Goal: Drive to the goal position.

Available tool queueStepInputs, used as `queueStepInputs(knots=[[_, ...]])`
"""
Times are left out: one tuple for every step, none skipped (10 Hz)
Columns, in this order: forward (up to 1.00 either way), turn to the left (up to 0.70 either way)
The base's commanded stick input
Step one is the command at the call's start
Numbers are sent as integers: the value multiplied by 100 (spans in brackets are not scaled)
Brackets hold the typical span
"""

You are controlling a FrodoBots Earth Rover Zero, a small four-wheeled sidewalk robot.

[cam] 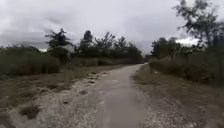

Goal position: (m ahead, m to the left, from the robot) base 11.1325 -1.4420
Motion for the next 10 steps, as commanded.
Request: queueStepInputs(knots=[[50,0],[50,0],[50,0],[50,0],[50,0],[50,0],[50,0],[50,0],[50,0],[50,0]])
